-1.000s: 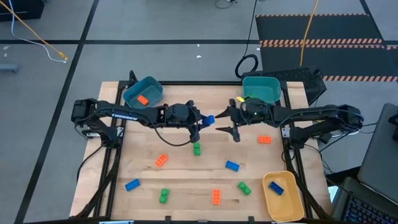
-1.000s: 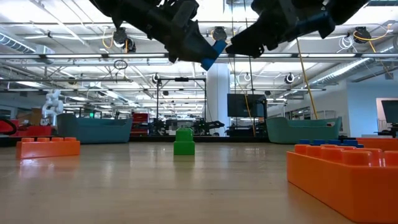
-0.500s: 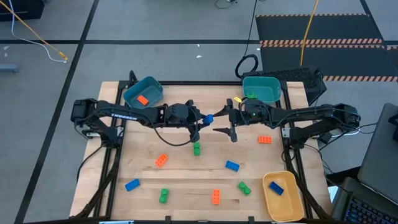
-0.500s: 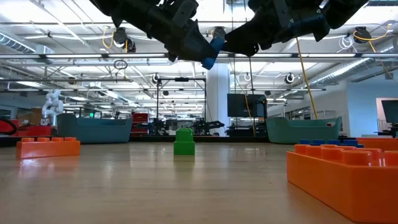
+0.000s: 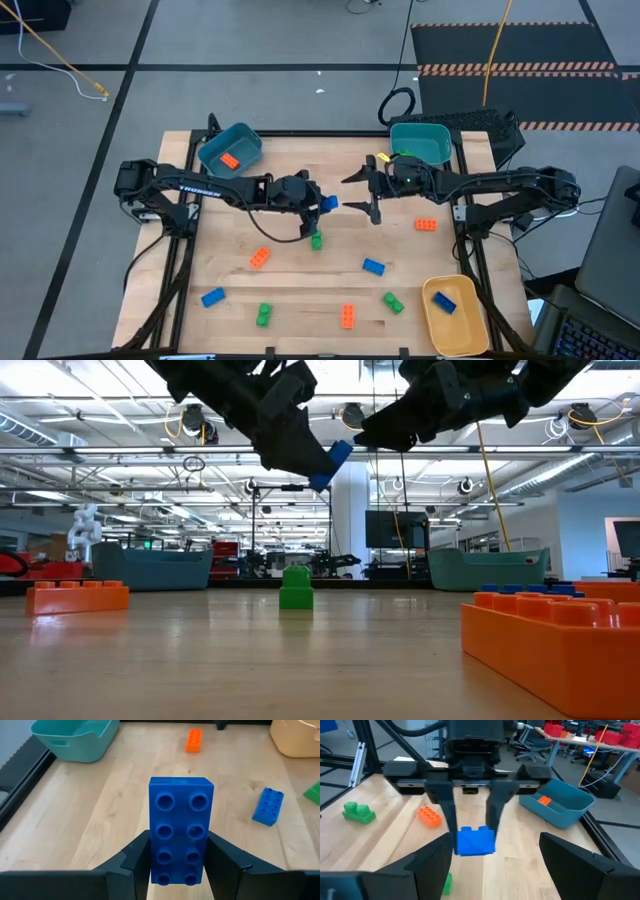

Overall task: Sort & place blocks by color
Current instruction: Put the top blue game piece into the yellow bin

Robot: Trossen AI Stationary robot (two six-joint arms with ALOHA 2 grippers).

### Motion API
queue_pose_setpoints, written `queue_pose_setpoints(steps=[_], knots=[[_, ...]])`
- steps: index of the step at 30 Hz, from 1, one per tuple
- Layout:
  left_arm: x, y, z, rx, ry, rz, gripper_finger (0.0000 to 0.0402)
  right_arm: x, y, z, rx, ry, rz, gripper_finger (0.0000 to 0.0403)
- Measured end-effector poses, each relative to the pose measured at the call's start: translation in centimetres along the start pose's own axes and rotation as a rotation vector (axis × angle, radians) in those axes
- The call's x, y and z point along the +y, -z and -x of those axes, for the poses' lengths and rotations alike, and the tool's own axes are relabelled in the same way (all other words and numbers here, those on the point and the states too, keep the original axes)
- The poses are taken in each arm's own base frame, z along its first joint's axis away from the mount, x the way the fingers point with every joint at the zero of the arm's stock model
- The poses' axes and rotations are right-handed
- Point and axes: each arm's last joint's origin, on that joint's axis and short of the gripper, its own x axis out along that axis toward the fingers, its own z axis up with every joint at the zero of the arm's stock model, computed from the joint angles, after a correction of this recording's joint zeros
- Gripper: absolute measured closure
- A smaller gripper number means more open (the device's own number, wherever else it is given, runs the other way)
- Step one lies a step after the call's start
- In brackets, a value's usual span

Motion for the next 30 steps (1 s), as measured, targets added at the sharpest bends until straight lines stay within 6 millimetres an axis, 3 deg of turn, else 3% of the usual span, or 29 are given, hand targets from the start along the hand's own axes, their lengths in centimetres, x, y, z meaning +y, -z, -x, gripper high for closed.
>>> queue_pose_setpoints(steps=[5,14,30], knots=[[0.0,-0.1,0.0,-0.011,-0.004,-0.003,0.0252,0.4,0.0,-0.1,0.003,-0.019,-0.03,0.011],[0.0,-0.1,0.0,-0.011,-0.006,-0.002,0.0252,1.6,0.8,-2.3,-0.026,-0.062,-0.028,0.011],[-0.3,-0.1,0.1,-0.013,0.003,-0.003,0.0252,1.4,1.8,-3.8,-0.043,-0.052,-0.003,0.011]])
